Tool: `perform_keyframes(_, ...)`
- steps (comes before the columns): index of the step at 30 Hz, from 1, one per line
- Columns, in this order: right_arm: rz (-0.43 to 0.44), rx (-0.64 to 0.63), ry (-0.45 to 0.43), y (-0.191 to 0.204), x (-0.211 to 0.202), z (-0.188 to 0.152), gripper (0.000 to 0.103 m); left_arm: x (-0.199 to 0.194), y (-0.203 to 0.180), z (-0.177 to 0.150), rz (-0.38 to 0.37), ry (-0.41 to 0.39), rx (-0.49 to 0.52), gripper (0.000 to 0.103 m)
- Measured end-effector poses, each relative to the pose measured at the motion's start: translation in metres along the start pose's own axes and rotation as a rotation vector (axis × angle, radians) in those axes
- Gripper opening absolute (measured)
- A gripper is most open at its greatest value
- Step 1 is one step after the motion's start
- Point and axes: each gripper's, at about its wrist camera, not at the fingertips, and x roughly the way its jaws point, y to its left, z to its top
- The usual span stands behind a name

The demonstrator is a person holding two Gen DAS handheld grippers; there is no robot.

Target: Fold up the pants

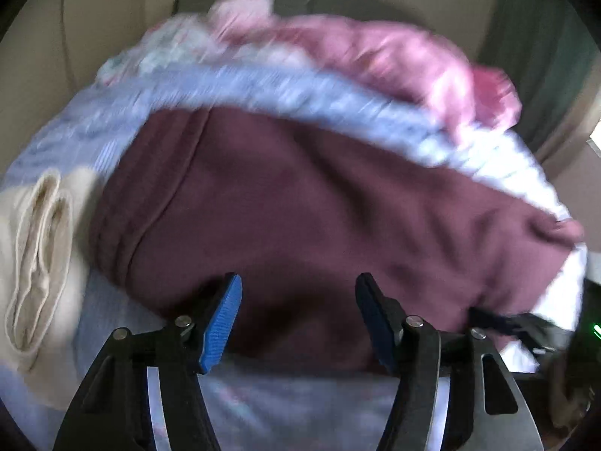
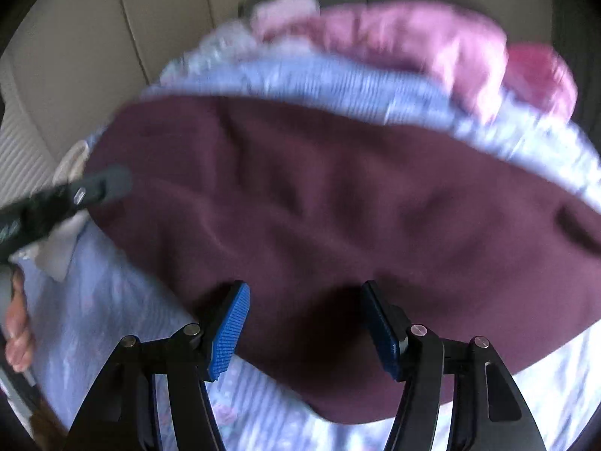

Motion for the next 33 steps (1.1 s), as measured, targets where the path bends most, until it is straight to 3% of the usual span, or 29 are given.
perform_keyframes(3,-0.026,-0.082,-0.015,0.004,0.003,-0.011,0.063,0.023,0.019,-0.009,-0.016,0.094,-0.054,0.048)
perform_keyframes(5,-0.020,-0.126,-0.032,0.008,-0.006,-0.012,0.063,0.022,0.024,-0.014,-0.032,0.097,-0.078,0.046)
perform_keyframes(7,0.006,-0.148,-0.087,0.006,-0.027,-0.013,0.063,0.005,0.017,-0.016,-0.007,0.066,-0.061,0.050)
perform_keyframes(9,0.022,-0.188,-0.175,0.002,-0.061,-0.016,0.063,-0.022,0.002,-0.019,0.027,-0.010,-0.013,0.063)
perform_keyframes(12,-0.035,-0.211,-0.297,-0.020,-0.106,-0.021,0.076,-0.062,-0.028,-0.021,0.017,-0.130,0.063,0.071)
perform_keyframes(16,-0.146,-0.114,-0.441,-0.087,-0.162,-0.031,0.078,-0.090,-0.100,-0.025,-0.028,-0.196,0.201,0.073)
perform_keyframes(19,-0.229,0.072,-0.535,-0.162,-0.186,-0.039,0.091,-0.094,-0.174,-0.026,-0.096,-0.217,0.317,0.073)
perform_keyframes(22,-0.254,0.322,-0.604,-0.244,-0.199,-0.059,0.095,-0.081,-0.242,-0.024,-0.151,-0.212,0.406,0.073)
perform_keyframes(26,-0.184,0.627,-0.634,-0.348,-0.198,-0.092,0.095,-0.047,-0.307,-0.019,-0.198,-0.175,0.424,0.072)
perform_keyframes(29,-0.164,0.745,-0.657,-0.395,-0.188,-0.111,0.095,-0.018,-0.344,-0.018,-0.225,-0.142,0.420,0.072)
perform_keyframes(33,-0.083,0.878,-0.651,-0.453,-0.163,-0.124,0.095,0.031,-0.381,-0.009,-0.183,-0.089,0.405,0.072)
